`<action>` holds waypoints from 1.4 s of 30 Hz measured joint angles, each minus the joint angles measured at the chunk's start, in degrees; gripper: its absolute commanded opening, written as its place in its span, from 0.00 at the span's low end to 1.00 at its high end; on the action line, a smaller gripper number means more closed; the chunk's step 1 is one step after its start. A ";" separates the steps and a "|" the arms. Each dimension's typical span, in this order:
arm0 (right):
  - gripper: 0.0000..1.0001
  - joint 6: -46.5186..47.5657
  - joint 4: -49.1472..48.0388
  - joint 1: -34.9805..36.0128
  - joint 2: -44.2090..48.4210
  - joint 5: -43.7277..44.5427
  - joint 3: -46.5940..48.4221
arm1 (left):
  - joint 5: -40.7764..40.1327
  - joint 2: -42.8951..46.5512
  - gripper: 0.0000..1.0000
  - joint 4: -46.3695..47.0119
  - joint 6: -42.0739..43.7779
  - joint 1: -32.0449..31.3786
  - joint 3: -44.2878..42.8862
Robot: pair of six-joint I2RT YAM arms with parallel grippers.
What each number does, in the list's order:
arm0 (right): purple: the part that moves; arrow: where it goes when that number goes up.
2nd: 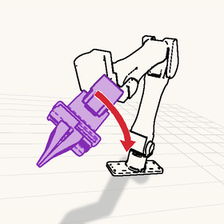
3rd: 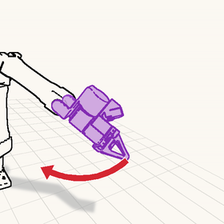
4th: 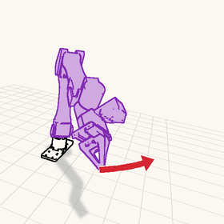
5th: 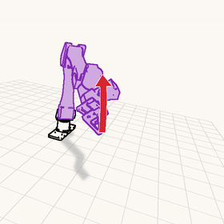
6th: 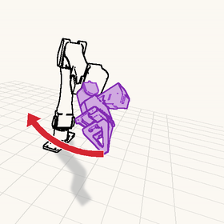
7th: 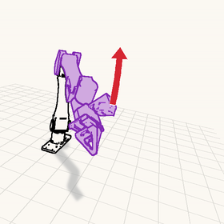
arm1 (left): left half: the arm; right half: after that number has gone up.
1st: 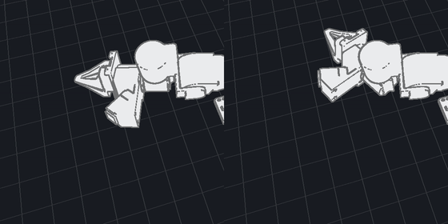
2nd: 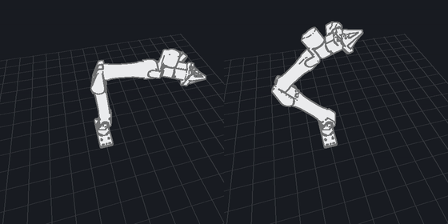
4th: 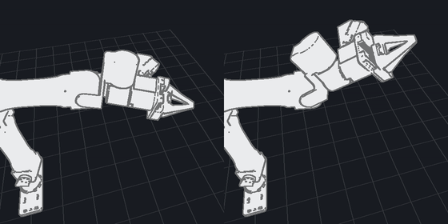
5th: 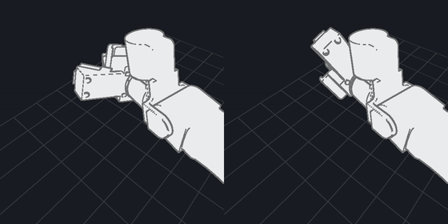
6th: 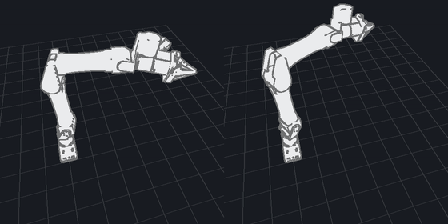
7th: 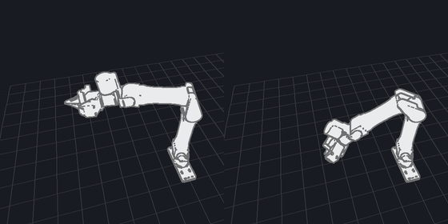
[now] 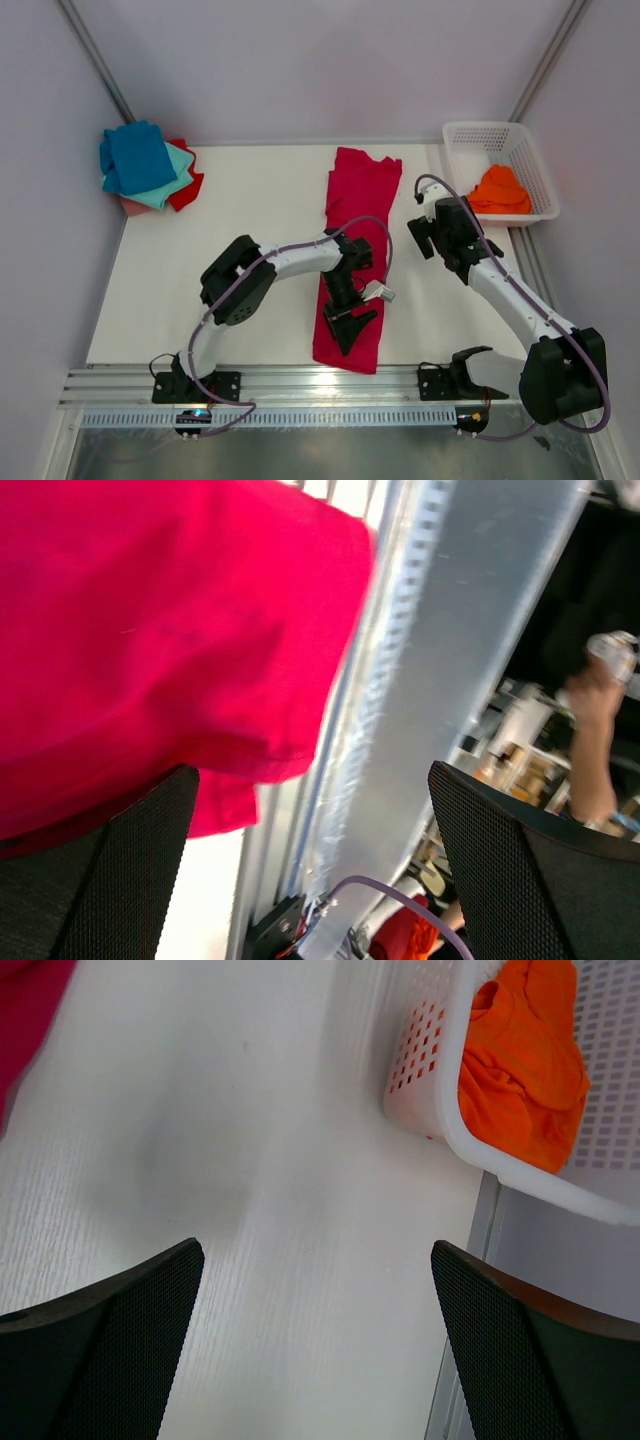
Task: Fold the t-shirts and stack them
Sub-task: Fold the tshirt
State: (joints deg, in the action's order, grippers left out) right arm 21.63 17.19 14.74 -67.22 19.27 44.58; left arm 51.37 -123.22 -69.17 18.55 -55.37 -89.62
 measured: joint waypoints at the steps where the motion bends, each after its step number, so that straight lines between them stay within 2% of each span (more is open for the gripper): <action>1: 0.99 -0.20 0.00 -0.68 0.13 -0.07 0.00 | -2.47 0.55 0.99 0.94 -1.01 -0.02 0.02; 9: 0.99 -1.07 0.00 -3.61 1.18 -1.05 0.00 | -28.89 12.11 0.99 14.69 -9.51 -0.02 2.43; 15: 0.99 -1.07 0.00 -3.63 1.20 -1.66 0.00 | -40.59 16.74 0.99 23.58 -10.54 -0.02 8.41; 18: 0.99 -1.05 -0.02 -3.63 1.18 -1.60 0.00 | -47.12 19.56 0.99 30.49 -7.58 -0.02 15.91; 21: 0.99 -1.01 -0.02 -3.76 1.18 -1.51 0.00 | -55.45 25.79 0.99 37.77 0.15 0.00 26.47; 23: 0.99 -1.01 -0.02 -3.89 1.18 -1.49 0.00 | -59.23 28.15 0.99 39.45 4.31 0.15 28.74; 26: 0.99 -0.98 -0.04 -4.02 0.85 -1.51 0.00 | -57.07 30.29 0.99 39.95 6.43 0.90 27.61; 31: 0.99 -0.98 0.83 -4.11 0.04 -3.87 0.31 | -40.41 38.34 0.99 31.36 6.19 1.75 19.67; 34: 0.99 0.13 2.23 -4.31 0.35 -11.10 1.22 | -31.85 43.87 0.99 26.27 7.34 1.70 15.91; 37: 0.99 2.89 5.40 -4.48 2.51 -23.41 1.86 | -26.40 48.59 0.99 20.94 9.64 1.66 16.02; 42: 0.99 6.82 12.11 -4.35 4.02 -37.22 5.68 | -21.18 47.98 0.99 15.32 13.16 1.11 21.05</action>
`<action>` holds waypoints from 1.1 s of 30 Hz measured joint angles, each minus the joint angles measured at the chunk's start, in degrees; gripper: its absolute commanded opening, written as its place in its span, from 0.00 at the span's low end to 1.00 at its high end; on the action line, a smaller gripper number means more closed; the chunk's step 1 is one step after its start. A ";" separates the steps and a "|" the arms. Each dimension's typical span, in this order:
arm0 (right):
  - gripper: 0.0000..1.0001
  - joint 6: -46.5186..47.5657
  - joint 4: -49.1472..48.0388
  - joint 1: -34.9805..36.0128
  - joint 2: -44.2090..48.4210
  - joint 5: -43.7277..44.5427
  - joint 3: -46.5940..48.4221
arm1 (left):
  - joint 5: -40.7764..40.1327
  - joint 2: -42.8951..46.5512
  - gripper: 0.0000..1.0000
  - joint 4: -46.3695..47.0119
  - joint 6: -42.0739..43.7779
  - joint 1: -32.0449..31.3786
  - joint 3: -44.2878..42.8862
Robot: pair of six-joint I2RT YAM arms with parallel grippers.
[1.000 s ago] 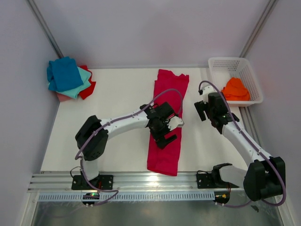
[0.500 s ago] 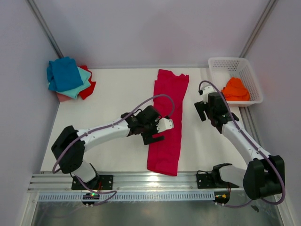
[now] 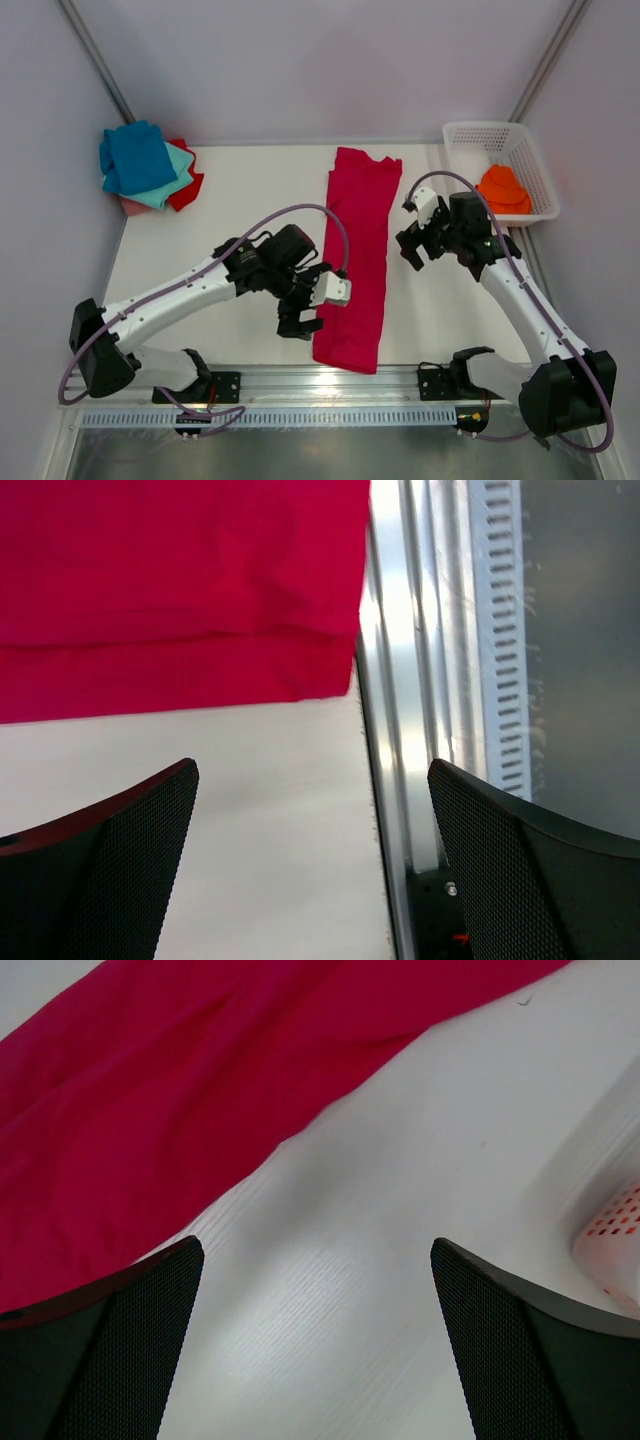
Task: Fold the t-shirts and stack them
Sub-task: Fold the tshirt
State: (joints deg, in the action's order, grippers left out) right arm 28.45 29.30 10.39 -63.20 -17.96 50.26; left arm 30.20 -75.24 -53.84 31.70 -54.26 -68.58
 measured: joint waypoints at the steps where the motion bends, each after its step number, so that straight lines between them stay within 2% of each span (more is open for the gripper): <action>1: 0.99 0.55 0.90 0.00 0.24 -1.16 0.33 | -0.02 -0.50 0.99 -0.35 0.28 -0.59 1.62; 8: 0.99 1.11 2.82 0.02 6.25 -0.81 -1.57 | -4.31 -2.95 0.99 1.44 -0.66 -10.95 9.66; 14: 0.99 -0.15 0.74 0.02 5.11 1.64 -2.82 | -10.88 -5.60 0.99 6.78 -4.35 -14.78 8.55; 18: 0.99 -0.57 -0.11 0.02 3.21 2.97 -3.74 | -19.69 -9.51 0.99 10.62 -4.70 -21.24 6.34; 21: 0.99 -0.81 -1.14 0.02 2.64 4.11 -4.07 | -23.32 -12.39 0.99 12.79 -5.07 -24.83 6.29; 33: 0.99 -1.68 -2.95 0.02 2.14 6.14 -4.96 | -25.07 -17.79 0.99 14.60 -8.74 -26.34 2.78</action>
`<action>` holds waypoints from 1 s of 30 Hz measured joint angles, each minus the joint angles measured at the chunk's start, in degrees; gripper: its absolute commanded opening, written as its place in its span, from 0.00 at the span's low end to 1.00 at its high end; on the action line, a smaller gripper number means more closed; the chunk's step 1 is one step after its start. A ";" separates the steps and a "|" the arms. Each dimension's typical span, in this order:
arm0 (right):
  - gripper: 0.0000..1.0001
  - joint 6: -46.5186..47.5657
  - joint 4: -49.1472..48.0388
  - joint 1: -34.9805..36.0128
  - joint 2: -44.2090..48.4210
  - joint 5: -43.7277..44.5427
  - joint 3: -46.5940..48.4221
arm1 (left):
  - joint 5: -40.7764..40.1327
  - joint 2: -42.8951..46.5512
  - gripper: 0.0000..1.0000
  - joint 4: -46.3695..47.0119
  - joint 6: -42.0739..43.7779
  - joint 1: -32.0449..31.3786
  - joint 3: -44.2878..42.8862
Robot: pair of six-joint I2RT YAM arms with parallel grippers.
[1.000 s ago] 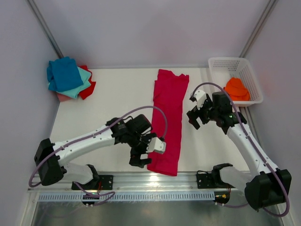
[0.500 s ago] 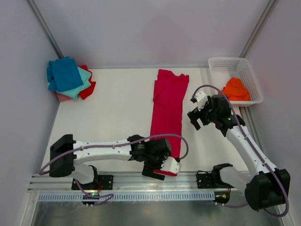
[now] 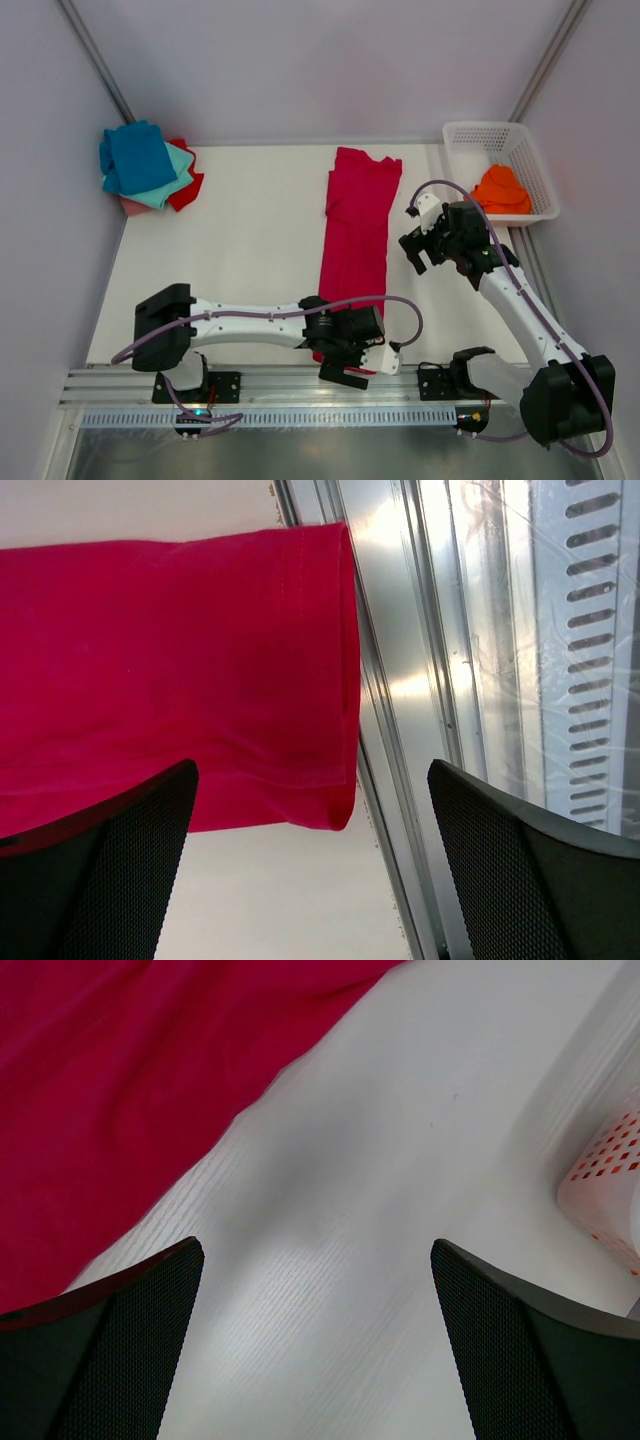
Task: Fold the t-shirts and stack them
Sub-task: Fold the tshirt
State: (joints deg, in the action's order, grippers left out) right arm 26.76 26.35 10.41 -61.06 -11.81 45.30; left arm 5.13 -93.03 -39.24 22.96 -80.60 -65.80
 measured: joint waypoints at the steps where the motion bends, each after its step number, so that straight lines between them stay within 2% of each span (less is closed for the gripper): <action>1: 0.99 -0.02 -0.09 0.00 0.00 0.02 0.00 | 0.00 -0.83 0.99 -0.02 -0.13 -0.15 -0.42; 6: 0.99 -0.20 -0.22 0.00 0.00 0.22 0.00 | 0.52 -5.31 0.99 0.00 -1.29 -1.31 -3.02; 25: 1.00 -0.42 -0.22 0.00 0.07 0.74 0.00 | 5.35 -11.65 0.99 -0.17 -4.85 -2.43 -5.81; 28: 0.99 -0.42 -0.22 0.00 0.28 0.74 -0.02 | 5.55 -12.52 0.96 -0.13 -5.35 -2.43 -6.10; 30: 1.00 -0.39 -0.22 0.00 0.81 0.72 -0.13 | 5.60 -13.09 0.90 -0.09 -6.12 -2.43 -6.34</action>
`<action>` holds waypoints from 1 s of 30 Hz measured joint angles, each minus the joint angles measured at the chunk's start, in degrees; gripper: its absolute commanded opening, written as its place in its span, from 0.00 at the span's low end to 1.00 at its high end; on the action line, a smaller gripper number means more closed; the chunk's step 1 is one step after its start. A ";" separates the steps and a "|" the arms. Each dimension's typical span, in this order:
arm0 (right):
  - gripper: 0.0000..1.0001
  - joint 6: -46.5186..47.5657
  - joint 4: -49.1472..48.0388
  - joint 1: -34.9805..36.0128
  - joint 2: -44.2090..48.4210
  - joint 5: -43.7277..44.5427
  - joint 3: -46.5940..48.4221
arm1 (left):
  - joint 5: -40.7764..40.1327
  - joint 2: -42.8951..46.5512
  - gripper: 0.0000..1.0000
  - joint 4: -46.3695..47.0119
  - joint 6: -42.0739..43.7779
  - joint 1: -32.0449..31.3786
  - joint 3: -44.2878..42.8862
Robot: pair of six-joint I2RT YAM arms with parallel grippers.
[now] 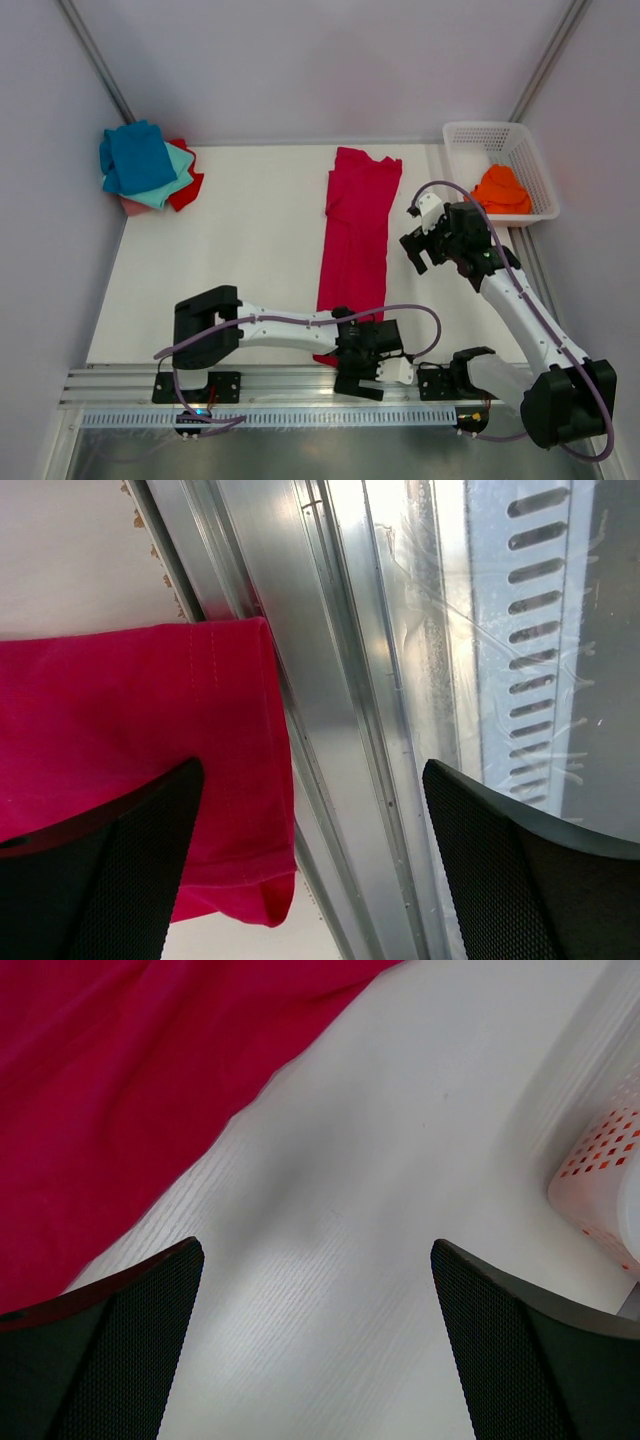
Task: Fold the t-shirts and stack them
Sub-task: Fold the tshirt
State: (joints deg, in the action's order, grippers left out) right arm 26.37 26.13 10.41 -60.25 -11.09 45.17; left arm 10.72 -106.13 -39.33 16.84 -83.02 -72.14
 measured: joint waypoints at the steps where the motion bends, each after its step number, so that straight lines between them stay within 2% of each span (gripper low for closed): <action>1: 0.99 0.00 0.00 0.00 0.28 0.00 -0.07 | 0.02 -0.35 0.89 0.02 -0.15 0.00 -0.11; 16: 0.99 0.00 0.00 0.00 1.66 -0.24 -0.20 | -3.26 -2.69 0.85 0.17 -1.75 -0.17 -1.73; 19: 0.99 0.00 0.02 0.00 1.66 -0.31 -0.20 | -4.52 -2.75 0.80 0.37 -1.90 -0.17 -1.73; 30: 0.99 0.00 0.02 0.00 1.66 -0.61 -0.20 | -8.13 -3.52 0.44 0.98 -2.19 -0.17 -1.99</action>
State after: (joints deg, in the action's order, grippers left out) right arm 26.37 26.15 10.41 -58.59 -11.70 44.97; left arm 2.59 -109.65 -38.35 14.66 -83.20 -74.13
